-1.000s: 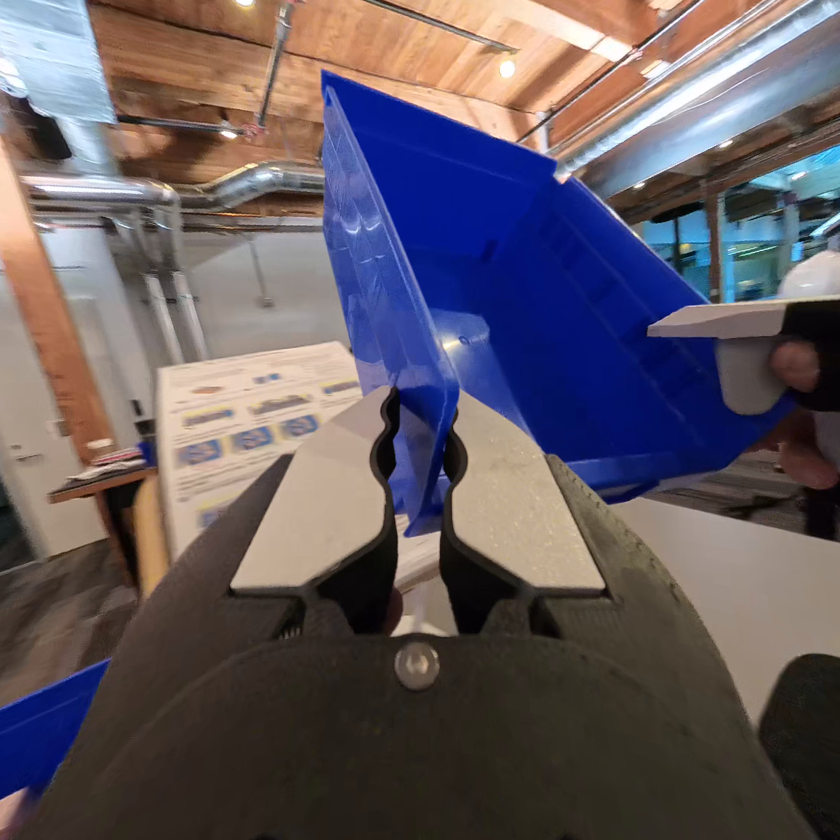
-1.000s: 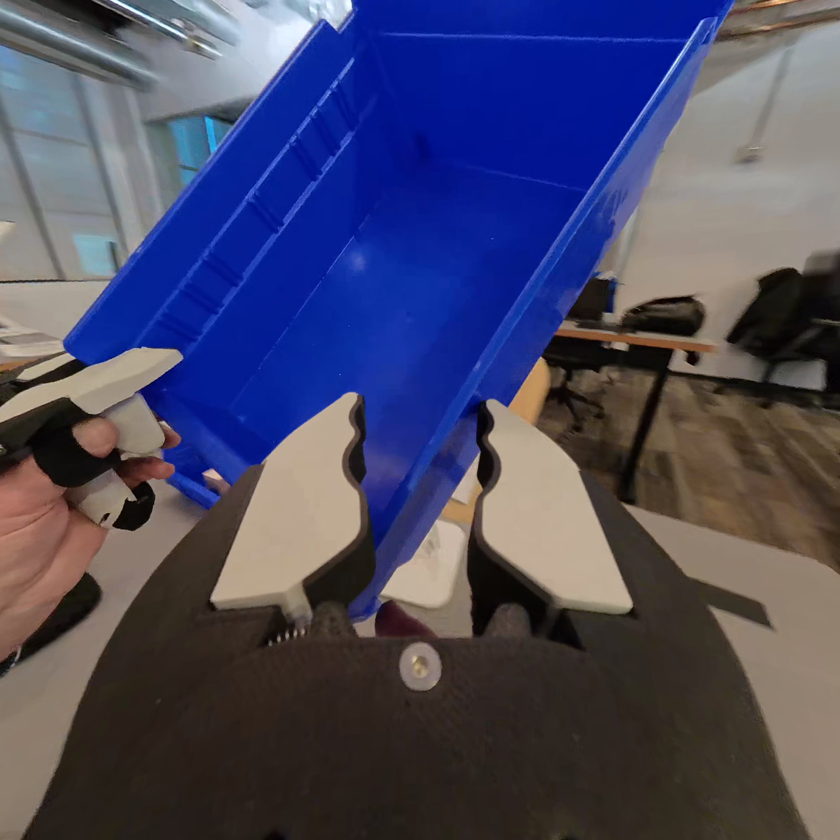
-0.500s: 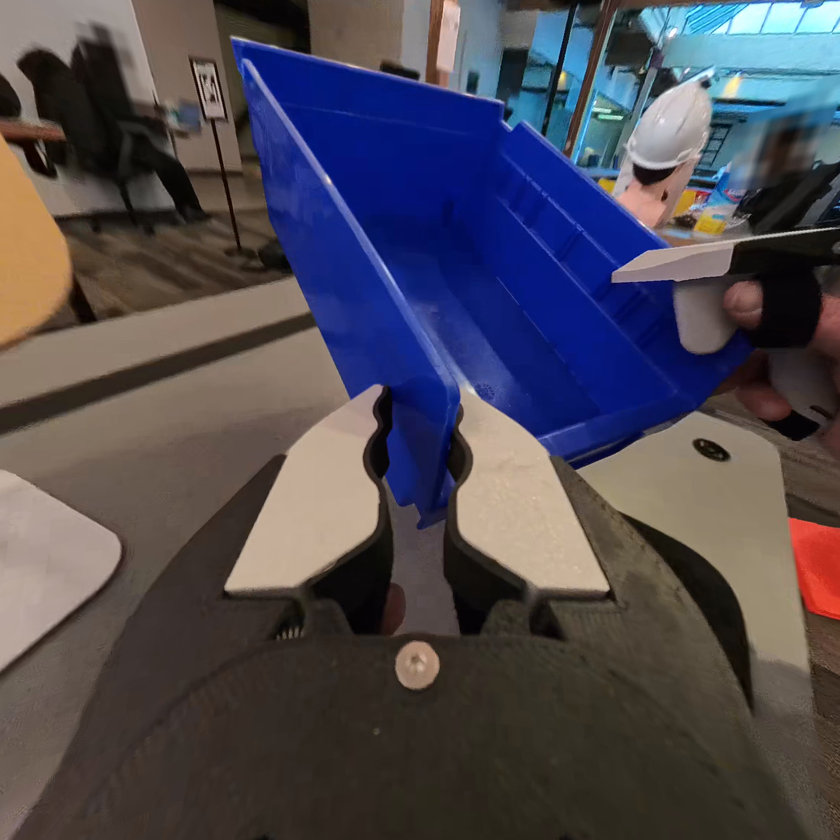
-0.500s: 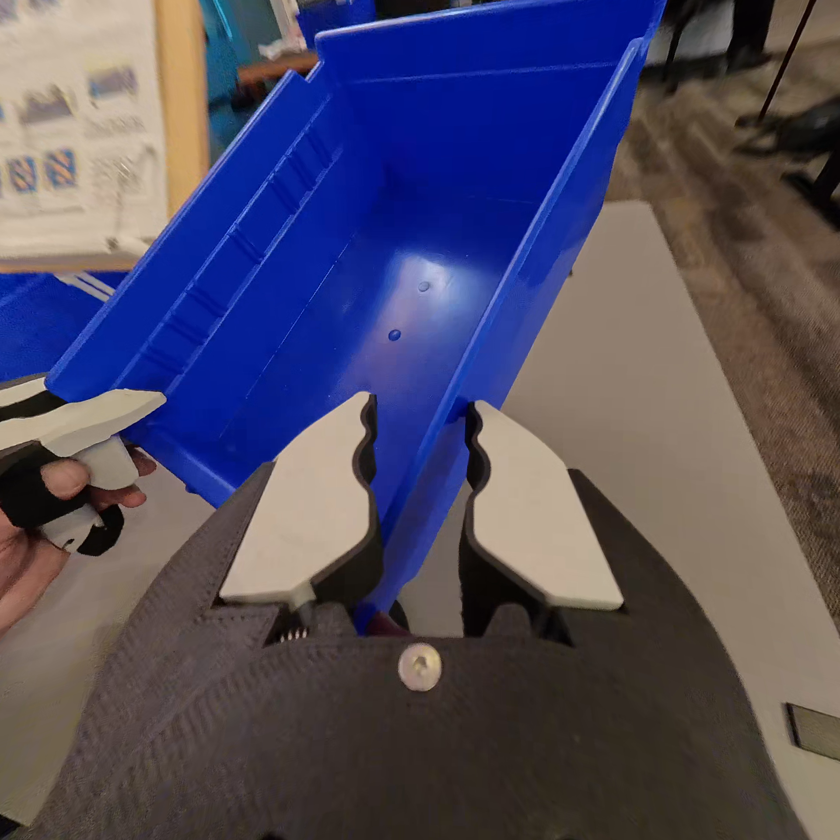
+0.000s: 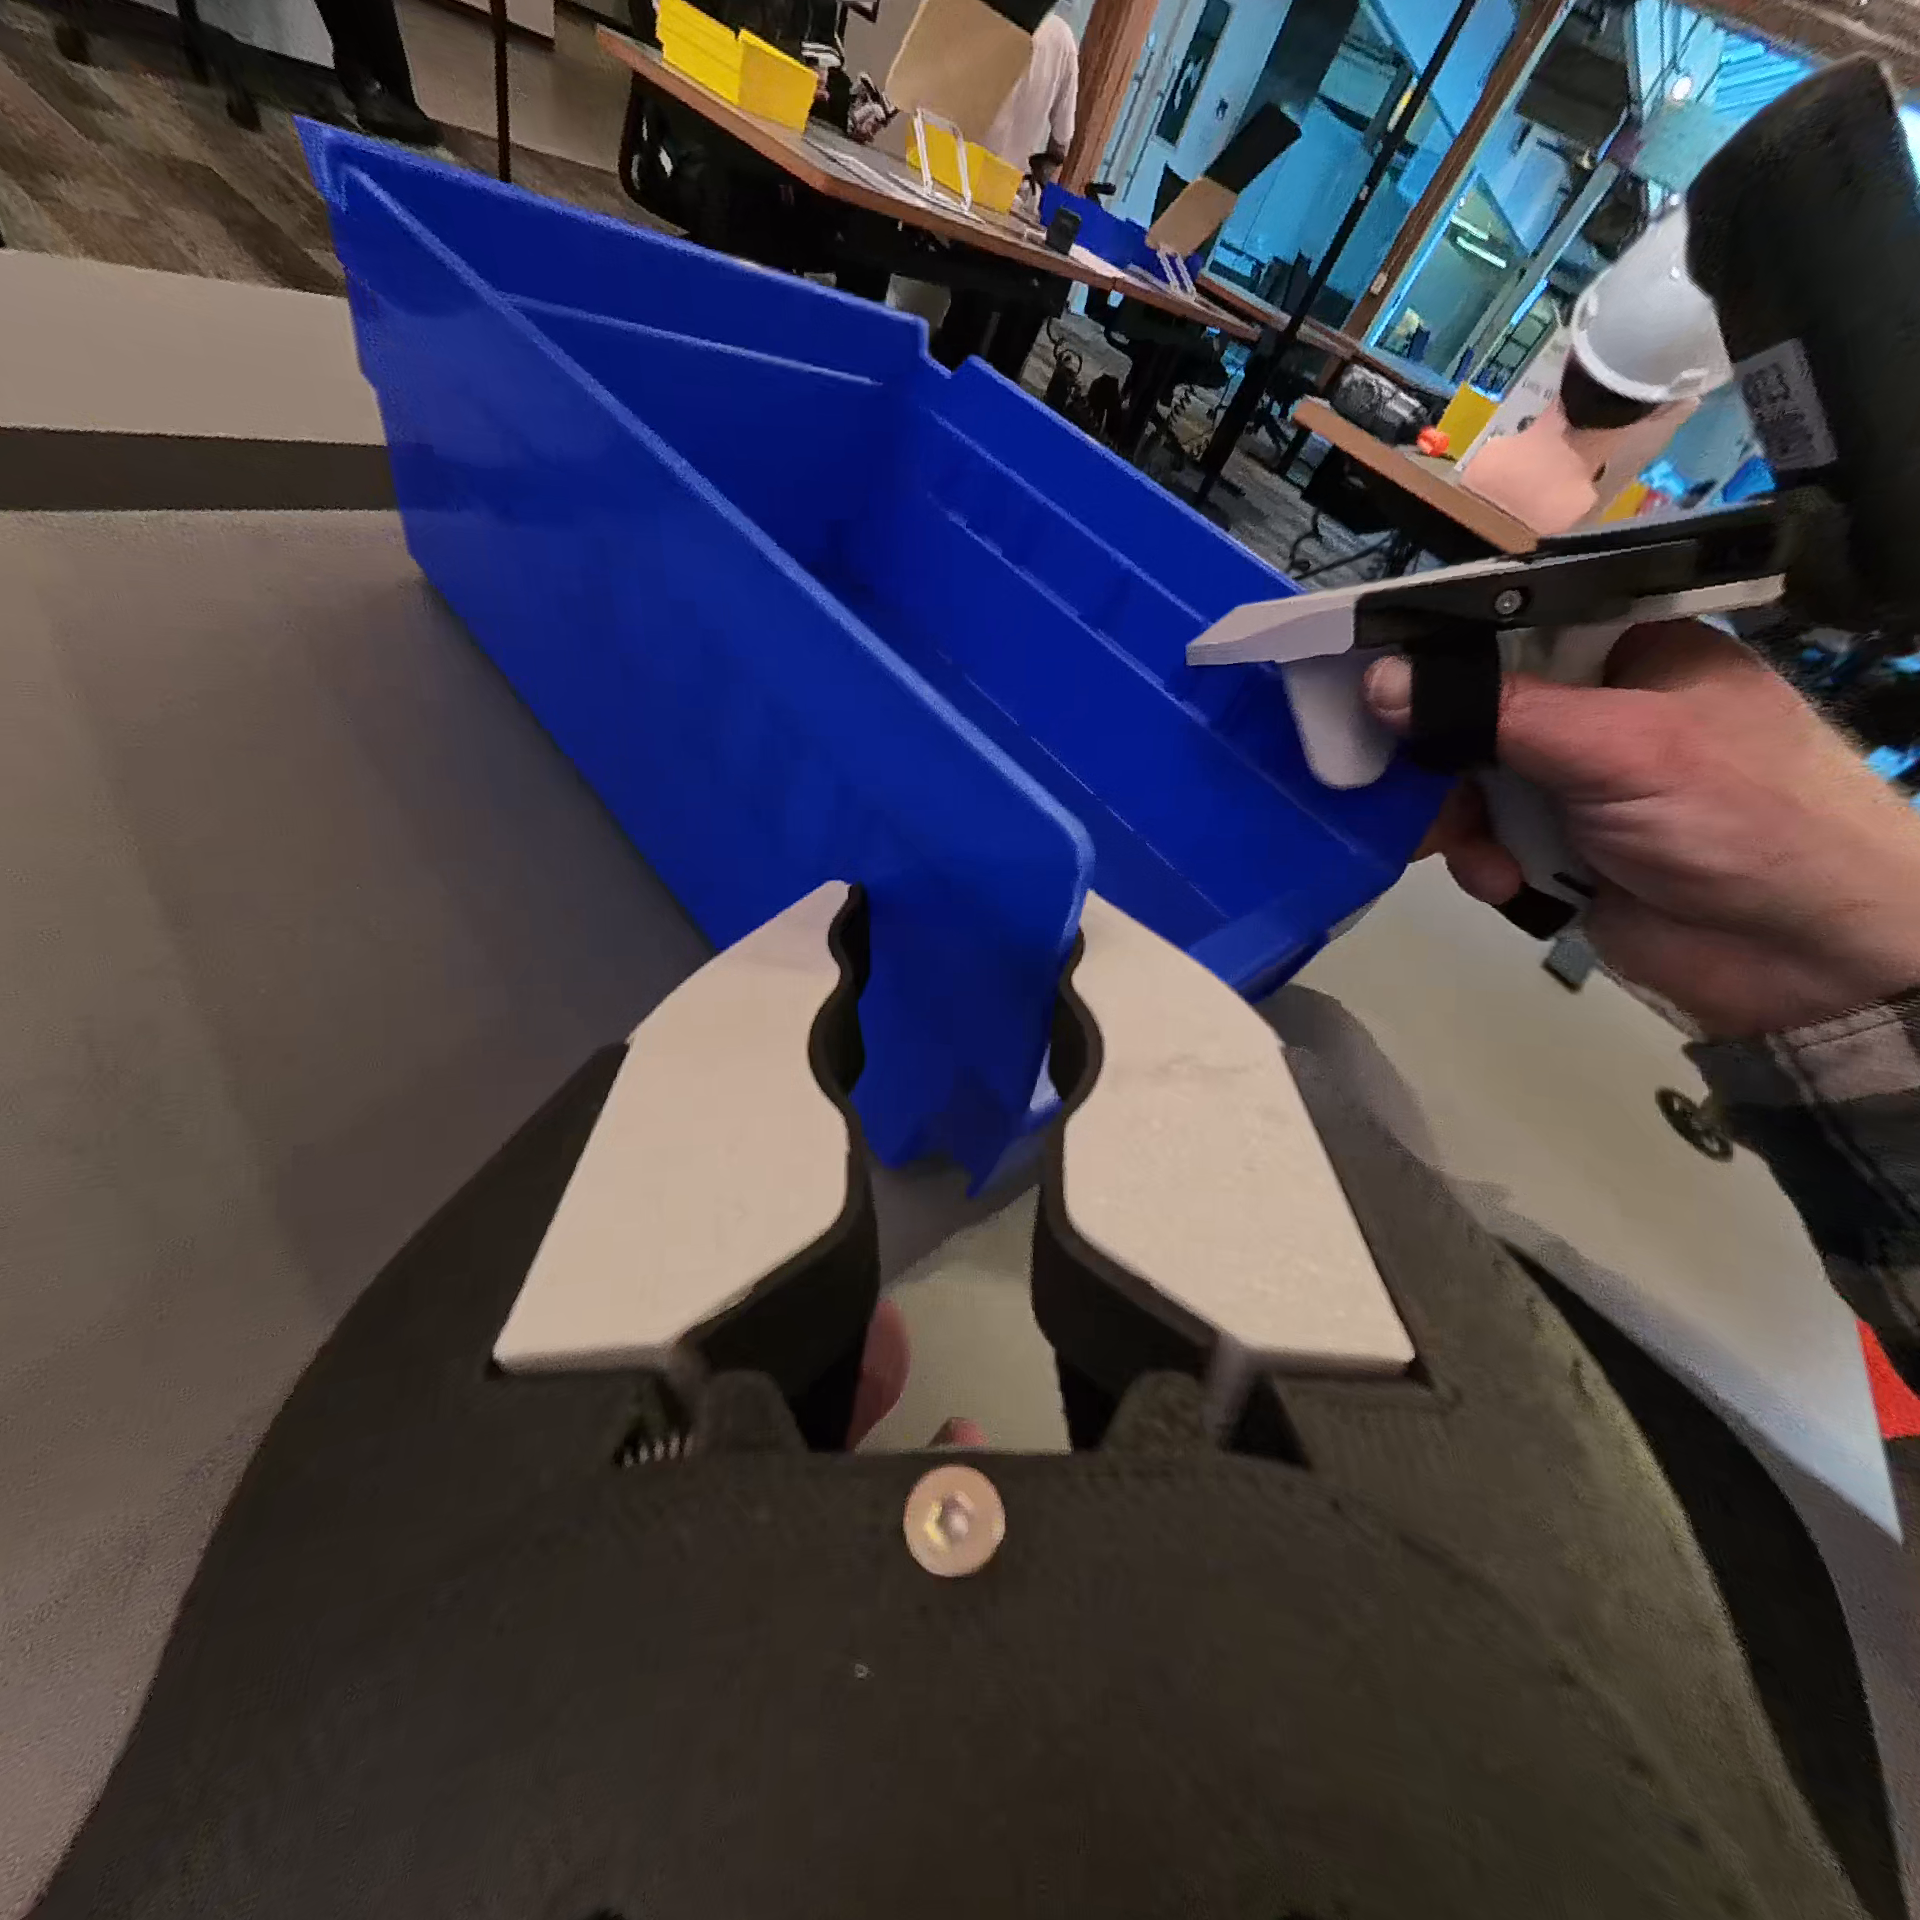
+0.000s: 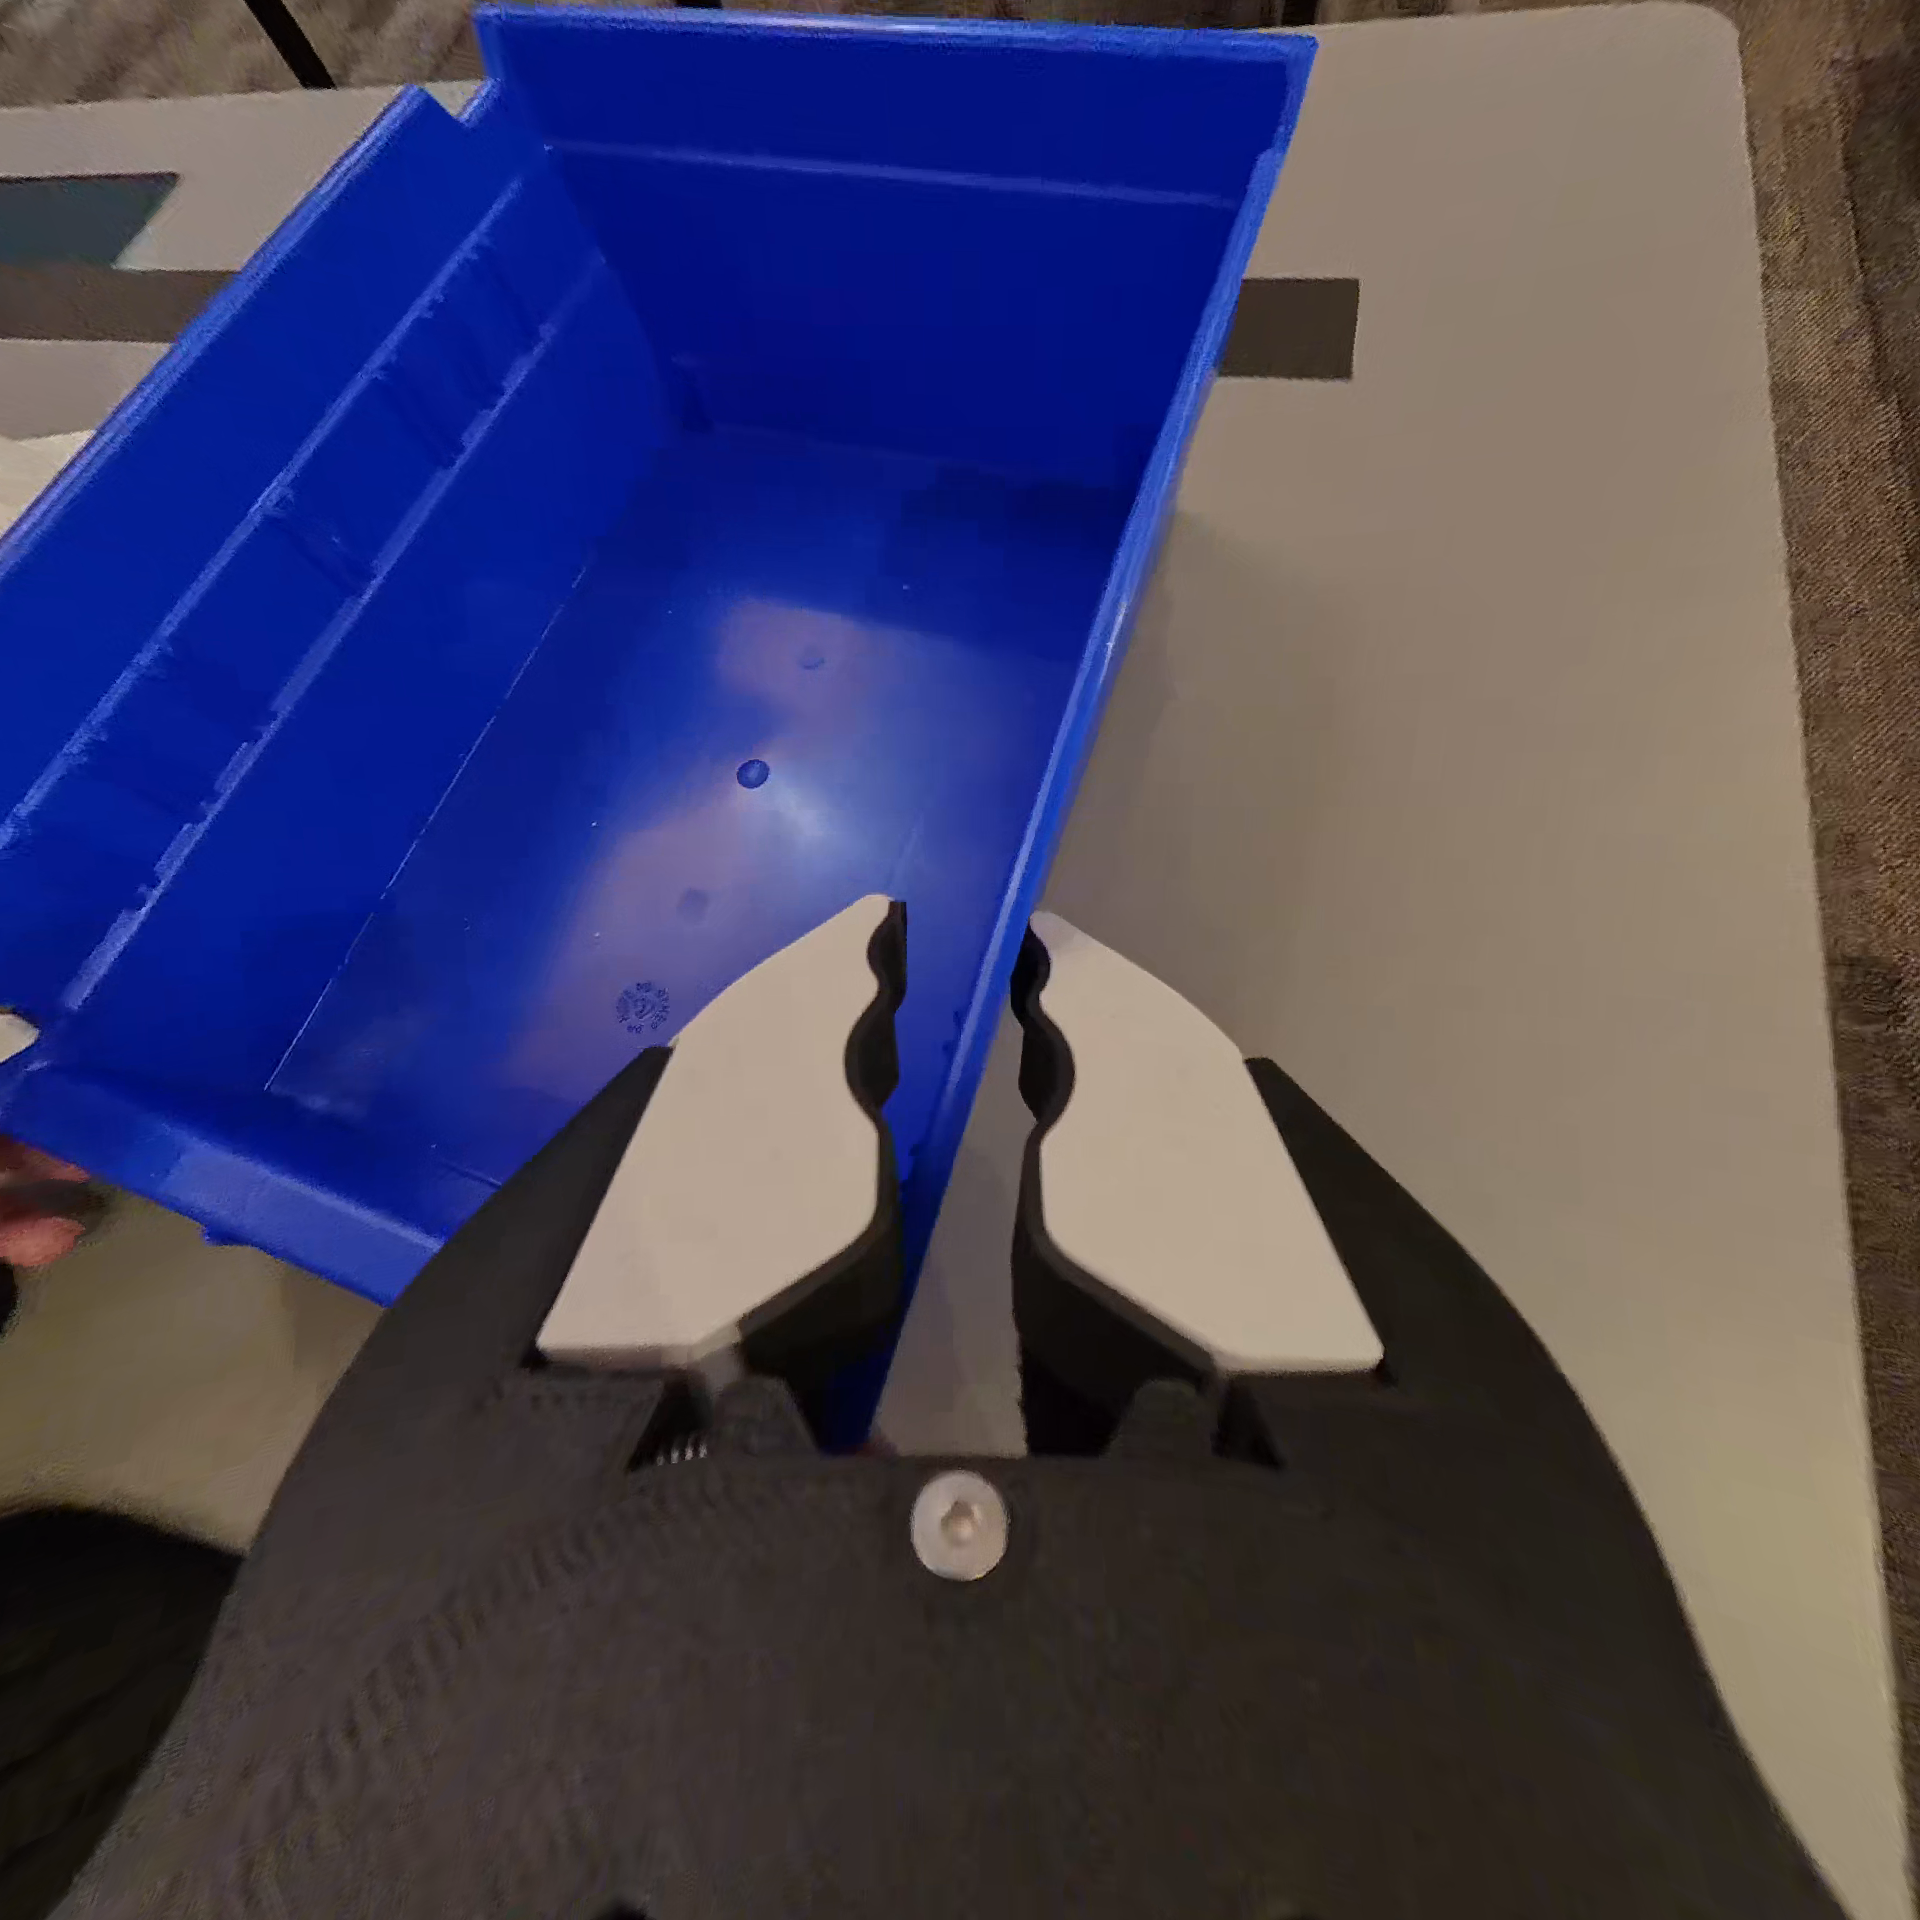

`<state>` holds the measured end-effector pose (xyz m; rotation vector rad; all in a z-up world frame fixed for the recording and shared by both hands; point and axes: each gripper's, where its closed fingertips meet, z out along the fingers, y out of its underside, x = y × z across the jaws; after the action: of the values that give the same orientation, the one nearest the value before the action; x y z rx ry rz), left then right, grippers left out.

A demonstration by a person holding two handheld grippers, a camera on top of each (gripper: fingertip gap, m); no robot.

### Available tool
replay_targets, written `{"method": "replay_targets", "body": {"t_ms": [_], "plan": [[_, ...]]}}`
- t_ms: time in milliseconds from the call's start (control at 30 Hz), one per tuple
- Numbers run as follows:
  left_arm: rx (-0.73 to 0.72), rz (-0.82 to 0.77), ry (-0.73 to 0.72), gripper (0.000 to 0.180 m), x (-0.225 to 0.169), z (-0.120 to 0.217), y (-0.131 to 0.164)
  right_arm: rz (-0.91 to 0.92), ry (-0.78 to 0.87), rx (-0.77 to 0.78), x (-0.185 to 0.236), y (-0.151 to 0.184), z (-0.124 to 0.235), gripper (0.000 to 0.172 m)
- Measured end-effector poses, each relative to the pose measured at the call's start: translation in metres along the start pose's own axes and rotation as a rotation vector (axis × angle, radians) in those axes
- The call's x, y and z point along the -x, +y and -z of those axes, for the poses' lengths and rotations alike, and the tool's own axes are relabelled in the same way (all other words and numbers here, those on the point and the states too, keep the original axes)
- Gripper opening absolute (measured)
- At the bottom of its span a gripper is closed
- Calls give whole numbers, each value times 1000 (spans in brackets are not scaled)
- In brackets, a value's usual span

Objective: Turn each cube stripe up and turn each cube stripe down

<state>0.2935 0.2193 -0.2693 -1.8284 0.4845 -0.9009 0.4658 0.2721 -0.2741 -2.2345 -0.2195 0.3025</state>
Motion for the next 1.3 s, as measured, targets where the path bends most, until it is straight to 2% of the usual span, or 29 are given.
{"method": "replay_targets", "body": {"t_ms": [233,367,467,567,633,767,833,967,1133,1300], "plan": [[4,139,19,38,22,-46,-14,62,52,35,-37,-39,-47,10],[-22,210,33,39,41,-67,-29,89,84,40,-47,-53,-63,15],[15,246,149,44,33,-69,-28,95,107,8,-56,-63,-60,19],[-44,200,205,50,20,-50,-38,150,185,-117,-55,-78,-30,24],[-30,171,240,56,9,-33,-34,206,203,-195,-38,-86,-2,27],[-18,86,323,48,-21,23,-25,296,91,-300,34,-83,49,29],[-42,-1,360,43,-37,60,-30,327,-1,-329,78,-71,69,28],[-64,-229,324,35,-40,134,-44,361,-135,-355,152,-42,86,27],[-20,-528,134,32,17,213,-63,361,-279,-313,219,-2,67,26],[74,-720,-84,30,111,298,-93,371,-332,-239,245,34,27,27]]}}
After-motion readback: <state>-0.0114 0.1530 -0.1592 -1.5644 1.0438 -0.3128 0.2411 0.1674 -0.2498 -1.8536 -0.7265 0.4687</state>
